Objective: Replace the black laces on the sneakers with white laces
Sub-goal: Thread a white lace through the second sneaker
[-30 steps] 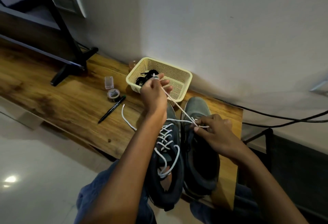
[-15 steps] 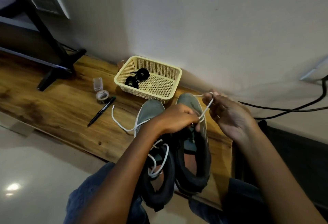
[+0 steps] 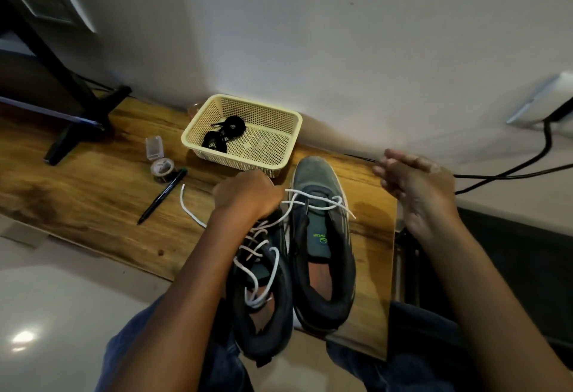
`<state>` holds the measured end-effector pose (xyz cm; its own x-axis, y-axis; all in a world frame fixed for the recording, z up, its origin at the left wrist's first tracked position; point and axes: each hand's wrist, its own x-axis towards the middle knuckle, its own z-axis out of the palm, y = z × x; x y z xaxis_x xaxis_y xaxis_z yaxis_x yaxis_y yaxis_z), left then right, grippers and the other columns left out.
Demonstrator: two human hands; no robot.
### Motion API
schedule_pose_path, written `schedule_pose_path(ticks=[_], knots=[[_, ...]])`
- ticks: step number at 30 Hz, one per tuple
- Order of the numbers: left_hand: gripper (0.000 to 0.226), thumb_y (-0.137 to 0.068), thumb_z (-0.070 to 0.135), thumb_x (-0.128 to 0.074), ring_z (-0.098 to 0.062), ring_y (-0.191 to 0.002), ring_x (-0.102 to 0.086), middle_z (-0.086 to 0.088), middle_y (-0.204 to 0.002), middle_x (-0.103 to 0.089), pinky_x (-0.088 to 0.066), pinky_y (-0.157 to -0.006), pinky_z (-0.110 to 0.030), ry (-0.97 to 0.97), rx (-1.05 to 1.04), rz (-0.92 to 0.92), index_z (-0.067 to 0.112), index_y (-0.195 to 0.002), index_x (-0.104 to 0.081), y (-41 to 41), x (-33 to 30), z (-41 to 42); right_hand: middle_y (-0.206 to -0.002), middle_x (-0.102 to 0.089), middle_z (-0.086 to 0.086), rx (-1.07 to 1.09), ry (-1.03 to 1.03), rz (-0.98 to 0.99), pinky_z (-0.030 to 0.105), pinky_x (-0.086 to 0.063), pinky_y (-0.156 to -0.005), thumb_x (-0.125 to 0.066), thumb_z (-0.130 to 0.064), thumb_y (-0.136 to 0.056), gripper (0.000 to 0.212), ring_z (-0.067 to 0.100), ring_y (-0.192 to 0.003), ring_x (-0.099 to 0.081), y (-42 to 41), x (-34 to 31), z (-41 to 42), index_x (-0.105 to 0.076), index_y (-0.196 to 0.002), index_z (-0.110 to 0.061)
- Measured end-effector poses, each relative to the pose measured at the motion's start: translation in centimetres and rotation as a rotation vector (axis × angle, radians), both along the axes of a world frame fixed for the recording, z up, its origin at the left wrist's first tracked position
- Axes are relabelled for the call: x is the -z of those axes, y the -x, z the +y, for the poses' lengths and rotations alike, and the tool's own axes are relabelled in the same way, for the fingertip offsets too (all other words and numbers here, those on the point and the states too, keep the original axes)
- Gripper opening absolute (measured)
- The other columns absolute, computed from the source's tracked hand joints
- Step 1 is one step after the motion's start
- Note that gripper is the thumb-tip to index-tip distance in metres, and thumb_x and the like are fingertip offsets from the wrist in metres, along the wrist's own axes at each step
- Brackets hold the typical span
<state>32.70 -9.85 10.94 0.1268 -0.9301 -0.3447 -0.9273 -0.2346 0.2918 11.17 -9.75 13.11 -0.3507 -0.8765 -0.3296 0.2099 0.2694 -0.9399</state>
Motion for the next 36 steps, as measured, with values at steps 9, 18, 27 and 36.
schedule_pose_path(ticks=[9,18,27,36], knots=[[0.048,-0.092,0.056,-0.04,-0.029,-0.122,-0.045,-0.005,-0.125,-0.06,-0.026,-0.101,-0.046,0.109,-0.045,-0.16,0.022,-0.121,-0.059,0.3,0.0,0.4,-0.095,-0.068,0.008,-0.837,-0.252,0.935,0.026,-0.041,-0.063,-0.074,-0.017,-0.083,0.016,0.018,-0.087,-0.06,-0.8,2.9,-0.1,-0.069,-0.096,-0.009],[0.038,-0.094,0.032,-0.055,-0.013,-0.127,-0.042,0.005,-0.129,-0.059,-0.014,-0.105,-0.031,0.404,0.377,0.196,0.037,-0.131,-0.053,4.4,0.0,1.1,-0.075,-0.067,-0.005,-0.73,0.127,0.909,0.018,-0.046,-0.059,-0.071,-0.016,-0.085,0.002,0.001,-0.068,-0.061,-1.4,1.8,0.0,-0.072,-0.085,-0.017],[0.012,-0.093,0.024,-0.06,-0.009,-0.066,-0.064,0.008,-0.077,-0.072,-0.054,-0.073,-0.033,0.41,0.089,0.469,0.024,-0.097,-0.072,2.8,-0.7,0.7,-0.072,-0.068,0.002,-0.662,-0.014,0.84,0.02,-0.044,-0.052,-0.058,-0.021,-0.095,0.02,0.013,-0.063,-0.062,0.0,2.2,-0.1,-0.066,-0.08,-0.011],[0.007,-0.085,0.027,-0.065,-0.017,-0.064,-0.058,0.005,-0.066,-0.064,-0.041,-0.058,-0.026,0.179,0.12,0.486,0.03,-0.079,-0.067,2.9,-0.2,0.9,-0.12,-0.064,0.001,-0.836,0.038,0.877,0.024,-0.041,-0.079,-0.052,-0.009,-0.096,0.029,0.015,-0.103,-0.058,-1.6,2.6,-0.1,-0.063,-0.123,-0.014]])
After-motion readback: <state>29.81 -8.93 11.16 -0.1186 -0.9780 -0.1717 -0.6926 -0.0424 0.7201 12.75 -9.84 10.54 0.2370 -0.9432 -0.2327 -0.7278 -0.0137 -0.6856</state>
